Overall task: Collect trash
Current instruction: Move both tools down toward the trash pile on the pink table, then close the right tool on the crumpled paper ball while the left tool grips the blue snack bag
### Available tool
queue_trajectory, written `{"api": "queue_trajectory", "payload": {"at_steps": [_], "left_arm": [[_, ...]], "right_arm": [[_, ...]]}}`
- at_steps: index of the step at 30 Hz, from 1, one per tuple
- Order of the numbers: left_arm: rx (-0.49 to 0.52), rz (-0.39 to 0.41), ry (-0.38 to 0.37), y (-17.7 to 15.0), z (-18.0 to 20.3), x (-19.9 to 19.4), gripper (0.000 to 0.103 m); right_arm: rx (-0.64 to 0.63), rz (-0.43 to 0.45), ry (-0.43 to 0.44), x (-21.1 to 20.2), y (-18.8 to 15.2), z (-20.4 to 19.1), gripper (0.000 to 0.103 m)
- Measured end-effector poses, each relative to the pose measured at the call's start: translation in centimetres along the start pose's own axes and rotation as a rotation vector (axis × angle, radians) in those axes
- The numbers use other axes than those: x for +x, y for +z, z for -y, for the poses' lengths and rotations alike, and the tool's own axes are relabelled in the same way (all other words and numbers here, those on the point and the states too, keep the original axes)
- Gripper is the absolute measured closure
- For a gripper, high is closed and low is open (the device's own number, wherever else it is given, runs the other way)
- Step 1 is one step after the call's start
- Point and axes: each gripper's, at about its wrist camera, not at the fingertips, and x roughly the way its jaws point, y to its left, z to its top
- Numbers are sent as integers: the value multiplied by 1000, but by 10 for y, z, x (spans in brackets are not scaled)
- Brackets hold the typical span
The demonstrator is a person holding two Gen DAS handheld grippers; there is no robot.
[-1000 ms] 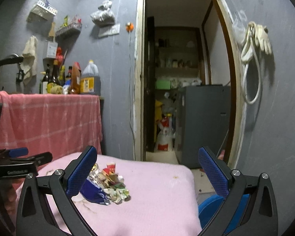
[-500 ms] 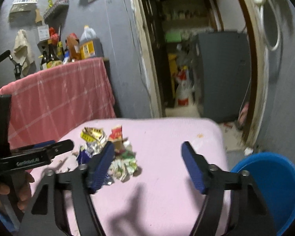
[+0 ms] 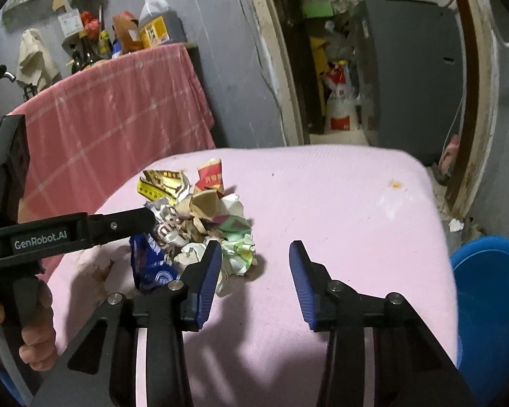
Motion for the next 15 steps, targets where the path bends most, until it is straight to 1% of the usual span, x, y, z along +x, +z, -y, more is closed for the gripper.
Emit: {"api": "queue_trajectory", "payload": {"at_steps": [2, 3, 5, 9, 10, 11, 13, 15], "left_arm": [[-17, -2, -7, 2, -2, -1, 64], [-23, -5, -10, 3, -3, -2, 67], [-31, -8, -14, 2, -4, -4, 68], [-16, -22, -5, 0, -2, -7, 71], [-11, -24, -10, 0, -2, -8, 75], [-7, -28, -17, -1, -1, -8, 78], [1, -57, -22, -4, -1, -8, 94], [-1, -72, -24, -10, 0, -7, 97]], "right_arm": [[25, -19, 31, 5, 0, 5, 66], [35, -25, 42, 6, 1, 7, 66], [55, -37, 81, 9, 1, 10, 66], [62, -69, 130, 15, 2, 9, 66], [58, -72, 138, 15, 1, 8, 70], [52, -74, 146, 15, 1, 6, 76], [44, -82, 165, 17, 0, 1, 83], [35, -82, 169, 17, 0, -2, 88]]}}
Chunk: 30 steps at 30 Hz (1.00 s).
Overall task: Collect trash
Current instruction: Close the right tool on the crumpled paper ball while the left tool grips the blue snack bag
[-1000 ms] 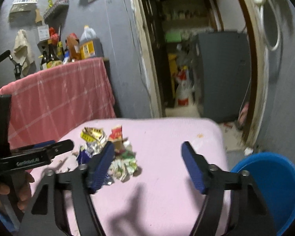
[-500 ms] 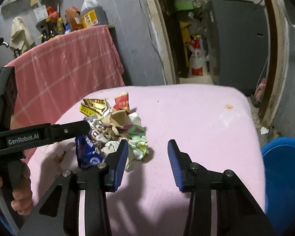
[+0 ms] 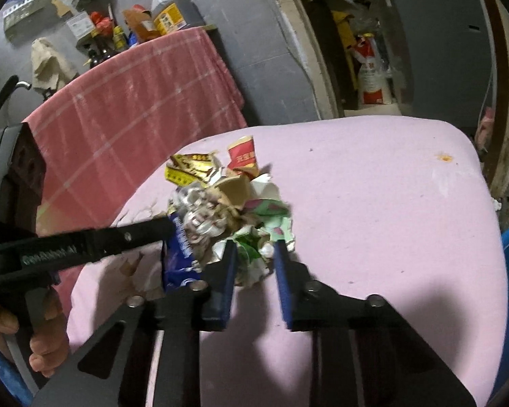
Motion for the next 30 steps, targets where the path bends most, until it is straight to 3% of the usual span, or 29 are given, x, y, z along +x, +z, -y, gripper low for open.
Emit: {"api": "queue_trajectory", "payload": {"at_steps": [3, 14, 17, 21, 25, 30], "left_arm": [[-16, 4, -12, -4, -5, -4, 100], [-31, -7, -69, -8, -8, -16, 98], [-40, -12, -80, -5, -5, -13, 92], [-47, 4, -107, -5, 5, -13, 77], [26, 36, -68, -11, 27, -11, 75], [13, 27, 6, -10, 38, 3, 75]], "right_arm": [[2, 17, -2, -2, -1, -1, 93], [37, 31, 72, -15, -14, -1, 97], [30, 51, 40, -24, -18, -2, 97], [21, 87, -19, -42, -20, 4, 97], [23, 104, -69, -51, -19, 12, 97], [39, 122, -124, -57, -18, 21, 97]]}}
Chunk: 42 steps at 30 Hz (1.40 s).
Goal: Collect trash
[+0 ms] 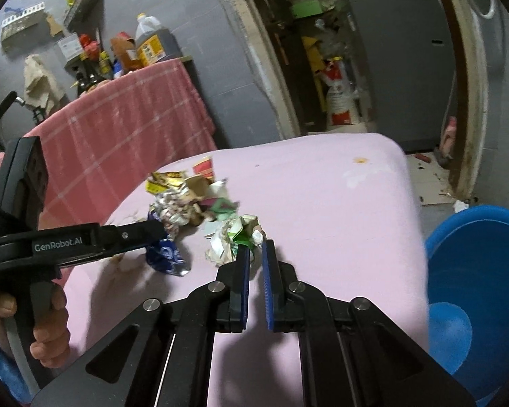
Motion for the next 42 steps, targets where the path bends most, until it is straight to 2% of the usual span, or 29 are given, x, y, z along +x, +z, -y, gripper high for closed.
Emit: {"api": "queue_trajectory", "payload": {"at_steps": [3, 5, 7, 9, 17, 23, 24, 27, 30, 31, 34, 36, 40, 42], "left_arm": [[2, 0, 34, 3, 8, 3, 73], [11, -4, 82, 3, 13, 7, 67], [2, -11, 118, 2, 16, 12, 56], [-6, -15, 146, 2, 18, 16, 54], [15, -43, 183, 5, 12, 24, 53], [-8, -56, 156, 7, 0, 22, 69], [-2, -58, 169, 7, -2, 22, 81], [10, -60, 149, 2, -4, 21, 84], [9, -47, 125, -2, -5, 17, 87], [11, -44, 117, -3, -5, 16, 90], [36, -34, 108, -7, -4, 12, 102], [49, -38, 102, -9, -5, 13, 103], [41, -46, 75, -13, -11, 12, 103], [39, -43, 44, -17, -15, 9, 103]], "right_arm": [[16, 8, -16, -2, -1, 10, 97], [36, 8, -18, -2, -1, 15, 97], [51, 6, -13, -2, -2, 17, 97], [58, 5, -12, -2, -3, 19, 97], [85, -5, 12, -1, -7, 25, 97], [85, -8, 22, 0, -8, 24, 96], [85, -7, 23, 0, -8, 24, 96], [90, -2, 28, 0, -9, 25, 95], [87, -2, 30, 1, -9, 25, 85], [86, 1, 30, 1, -9, 25, 73], [77, 12, 29, 0, -8, 23, 71], [65, 16, 17, 0, -7, 21, 70], [72, 26, 21, 3, -4, 20, 57], [74, 29, 20, 5, -2, 20, 55]]}}
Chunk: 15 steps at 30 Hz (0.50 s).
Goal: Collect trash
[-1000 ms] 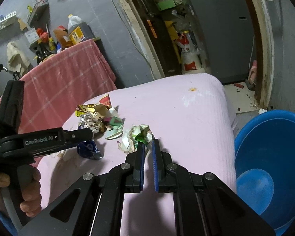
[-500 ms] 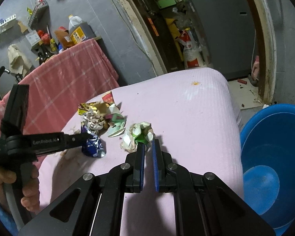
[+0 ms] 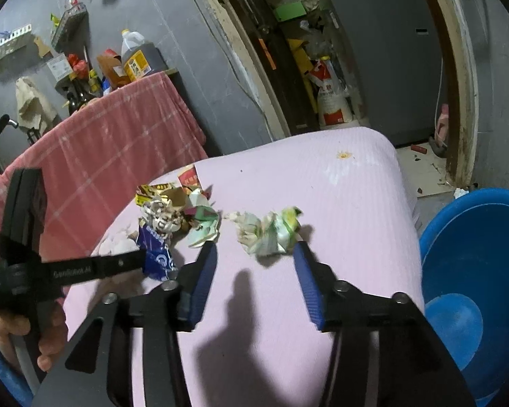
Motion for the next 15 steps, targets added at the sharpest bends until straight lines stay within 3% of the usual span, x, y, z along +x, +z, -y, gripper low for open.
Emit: {"api": "queue_trajectory", "payload": {"at_steps": [5, 7, 10, 13, 15], "left_arm": [[13, 36, -36, -10, 0, -12, 99], [22, 44, -44, -13, 4, -14, 86], [29, 79, -55, -18, 9, -21, 63], [57, 106, -28, -27, 18, -27, 61], [72, 96, -11, -29, 26, -25, 60]], "right_arm": [[14, -2, -33, 10, 7, 5, 54], [30, -11, -33, 14, 12, 10, 57], [31, -40, -54, 19, 14, 13, 76], [18, -52, -63, 20, 12, 13, 88], [13, -48, -62, 17, 11, 13, 91]]}}
